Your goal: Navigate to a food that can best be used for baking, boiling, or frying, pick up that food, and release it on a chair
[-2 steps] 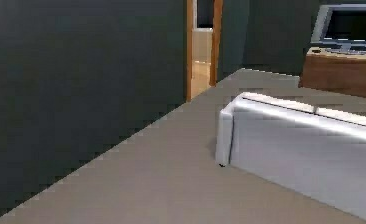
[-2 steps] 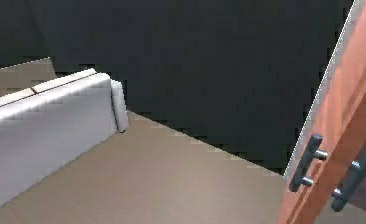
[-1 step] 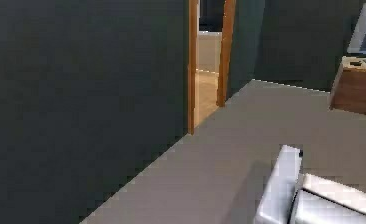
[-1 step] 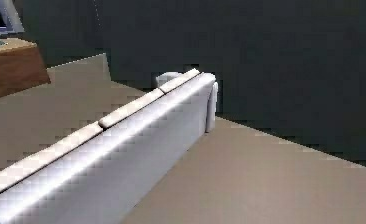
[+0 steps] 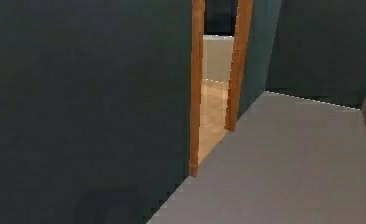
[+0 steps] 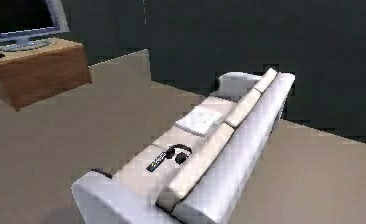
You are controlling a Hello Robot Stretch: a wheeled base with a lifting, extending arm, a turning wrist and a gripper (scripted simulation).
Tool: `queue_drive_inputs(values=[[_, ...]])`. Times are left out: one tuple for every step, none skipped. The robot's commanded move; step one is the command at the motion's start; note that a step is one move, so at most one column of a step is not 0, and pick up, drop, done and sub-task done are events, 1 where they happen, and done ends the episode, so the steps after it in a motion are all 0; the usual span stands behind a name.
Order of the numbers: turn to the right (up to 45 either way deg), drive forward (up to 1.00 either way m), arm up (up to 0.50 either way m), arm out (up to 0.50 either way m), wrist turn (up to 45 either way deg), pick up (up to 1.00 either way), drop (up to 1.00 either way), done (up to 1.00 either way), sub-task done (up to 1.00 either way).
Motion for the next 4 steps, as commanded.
queue_drive_inputs(values=[[18.0, 0.00, 0.00, 0.00, 0.0, 0.00, 0.00, 0.00, 0.00], [0.0, 1.00, 0.00, 0.00, 0.0, 0.00, 0.00, 0.00, 0.00], [3.0, 0.00, 0.00, 0.00, 0.0, 0.00, 0.00, 0.00, 0.00], [-30.0, 0.00, 0.00, 0.00, 0.0, 0.00, 0.00, 0.00, 0.00]])
